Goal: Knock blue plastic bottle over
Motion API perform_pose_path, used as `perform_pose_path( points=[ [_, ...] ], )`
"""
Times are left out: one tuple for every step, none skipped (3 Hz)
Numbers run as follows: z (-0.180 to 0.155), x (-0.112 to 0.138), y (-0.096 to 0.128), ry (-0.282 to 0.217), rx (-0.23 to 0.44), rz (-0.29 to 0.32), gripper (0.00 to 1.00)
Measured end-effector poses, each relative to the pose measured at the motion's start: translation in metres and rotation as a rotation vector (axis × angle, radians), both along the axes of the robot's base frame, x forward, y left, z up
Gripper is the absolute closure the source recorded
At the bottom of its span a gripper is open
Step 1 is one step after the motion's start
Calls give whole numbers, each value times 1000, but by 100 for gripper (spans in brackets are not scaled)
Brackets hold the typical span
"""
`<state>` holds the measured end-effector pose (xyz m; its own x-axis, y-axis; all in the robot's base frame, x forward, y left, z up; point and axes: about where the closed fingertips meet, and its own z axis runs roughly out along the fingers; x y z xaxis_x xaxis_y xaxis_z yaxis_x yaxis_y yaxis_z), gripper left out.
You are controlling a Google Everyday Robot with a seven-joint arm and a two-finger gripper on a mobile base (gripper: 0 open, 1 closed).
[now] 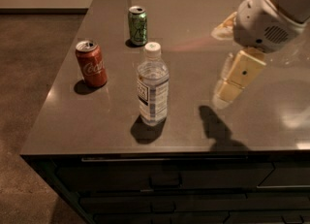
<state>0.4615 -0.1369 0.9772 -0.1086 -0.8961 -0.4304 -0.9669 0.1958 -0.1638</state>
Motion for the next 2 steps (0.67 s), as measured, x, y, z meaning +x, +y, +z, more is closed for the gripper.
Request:
perform_pose_path(
  points=[
    [-1, 7, 54, 27, 139, 83, 0],
    [-10, 15, 99, 47, 260, 129, 0]
  ],
)
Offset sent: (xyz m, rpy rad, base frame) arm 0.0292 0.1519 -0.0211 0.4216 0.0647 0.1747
